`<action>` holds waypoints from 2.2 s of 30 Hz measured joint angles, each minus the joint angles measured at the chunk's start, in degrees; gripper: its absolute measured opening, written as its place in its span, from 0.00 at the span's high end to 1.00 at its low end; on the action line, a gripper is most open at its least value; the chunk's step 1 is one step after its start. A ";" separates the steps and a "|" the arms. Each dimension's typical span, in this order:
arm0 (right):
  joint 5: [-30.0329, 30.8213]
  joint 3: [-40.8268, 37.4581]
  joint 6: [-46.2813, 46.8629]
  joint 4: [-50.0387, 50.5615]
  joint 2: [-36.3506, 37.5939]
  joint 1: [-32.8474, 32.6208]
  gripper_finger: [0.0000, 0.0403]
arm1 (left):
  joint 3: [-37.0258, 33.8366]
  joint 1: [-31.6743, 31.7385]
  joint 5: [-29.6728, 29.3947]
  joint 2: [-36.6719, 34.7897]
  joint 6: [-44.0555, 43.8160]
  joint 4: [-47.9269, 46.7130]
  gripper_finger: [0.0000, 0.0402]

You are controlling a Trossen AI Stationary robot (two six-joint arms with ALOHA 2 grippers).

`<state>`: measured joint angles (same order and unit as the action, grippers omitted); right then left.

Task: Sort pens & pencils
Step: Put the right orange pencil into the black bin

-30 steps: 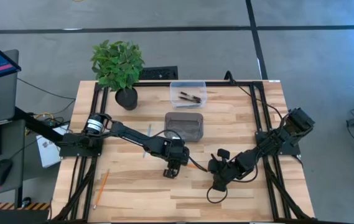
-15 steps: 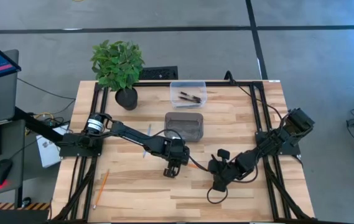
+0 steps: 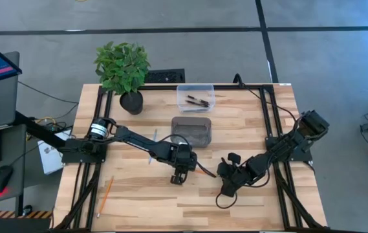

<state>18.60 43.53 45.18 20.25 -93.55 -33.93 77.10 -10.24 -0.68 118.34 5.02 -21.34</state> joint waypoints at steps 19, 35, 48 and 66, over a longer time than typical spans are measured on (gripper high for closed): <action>2.66 0.33 8.90 16.79 0.56 0.74 0.51 | 7.83 -1.72 -7.81 -1.40 1.12 -15.67 0.98; 3.73 0.26 8.86 17.25 0.56 1.53 0.51 | 8.94 -2.46 -22.66 -9.97 -6.51 -28.05 0.98; 4.20 0.22 8.86 16.80 0.54 2.65 0.52 | 8.83 7.04 -27.09 -15.23 -7.23 -32.36 0.98; 6.09 0.17 8.38 17.51 0.54 2.97 0.52 | 1.62 11.78 -13.57 -15.17 -10.44 -18.09 0.99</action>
<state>24.69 43.70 53.56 37.76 -93.00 -30.96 78.72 1.54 -14.24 103.18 -5.42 -39.44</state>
